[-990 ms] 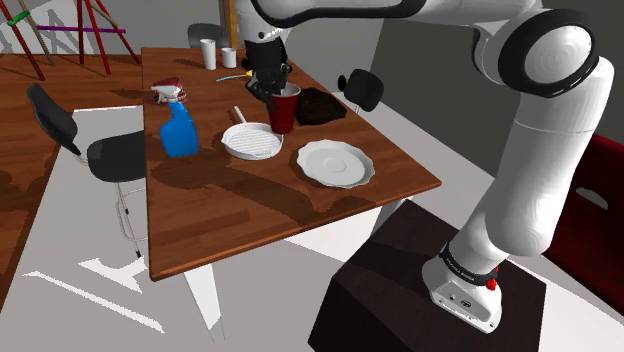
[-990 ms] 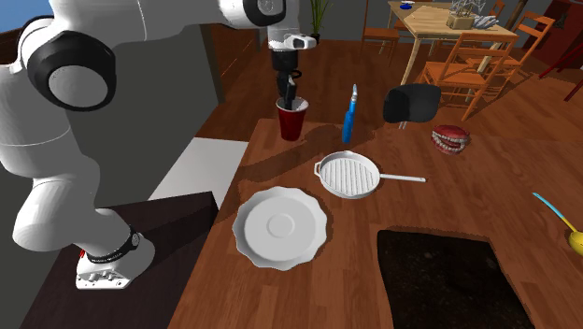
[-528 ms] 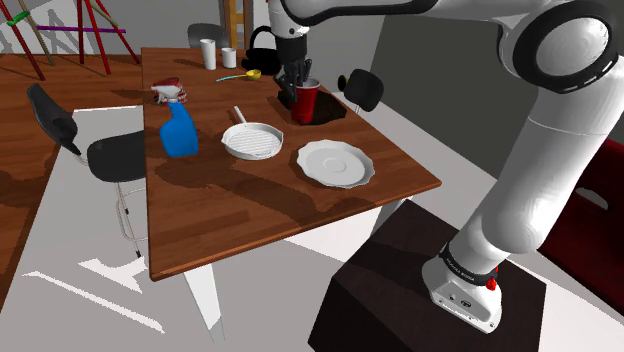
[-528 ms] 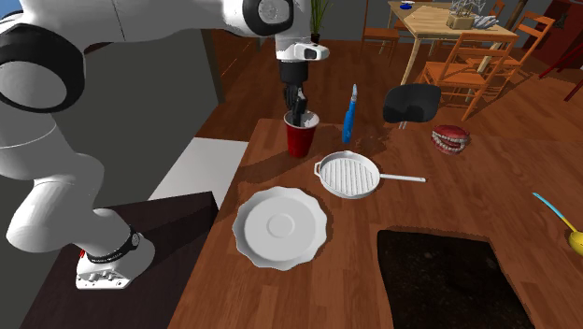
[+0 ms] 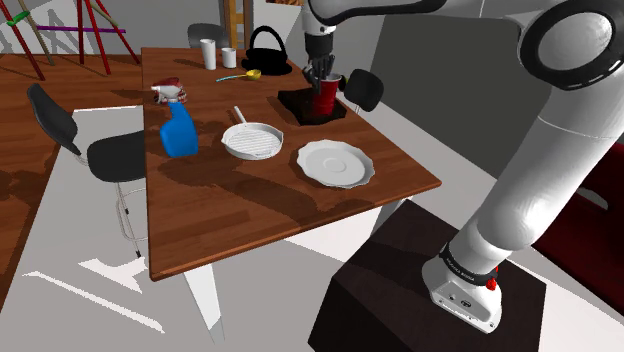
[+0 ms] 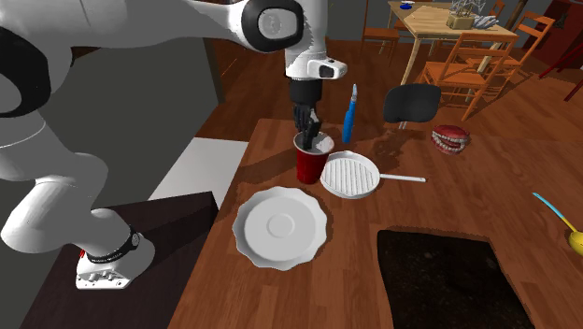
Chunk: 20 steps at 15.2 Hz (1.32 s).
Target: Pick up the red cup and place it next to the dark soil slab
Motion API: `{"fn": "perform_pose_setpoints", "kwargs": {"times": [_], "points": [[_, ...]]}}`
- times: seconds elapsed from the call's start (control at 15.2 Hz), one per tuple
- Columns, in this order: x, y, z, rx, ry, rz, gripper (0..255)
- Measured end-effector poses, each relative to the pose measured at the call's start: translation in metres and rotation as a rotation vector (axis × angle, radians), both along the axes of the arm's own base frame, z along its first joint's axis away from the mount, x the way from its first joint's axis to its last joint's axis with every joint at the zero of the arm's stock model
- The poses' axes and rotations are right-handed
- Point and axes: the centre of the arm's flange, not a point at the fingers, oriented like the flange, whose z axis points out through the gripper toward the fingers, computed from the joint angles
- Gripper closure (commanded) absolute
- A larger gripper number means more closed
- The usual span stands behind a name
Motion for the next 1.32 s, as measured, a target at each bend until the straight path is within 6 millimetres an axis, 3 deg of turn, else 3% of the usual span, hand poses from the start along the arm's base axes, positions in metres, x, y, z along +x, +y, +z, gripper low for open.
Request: {"fn": "perform_pose_setpoints", "kwargs": {"times": [1.32], "points": [[0.018, -0.262, 0.001, 0.001, 0.000, 0.000, 255]]}}
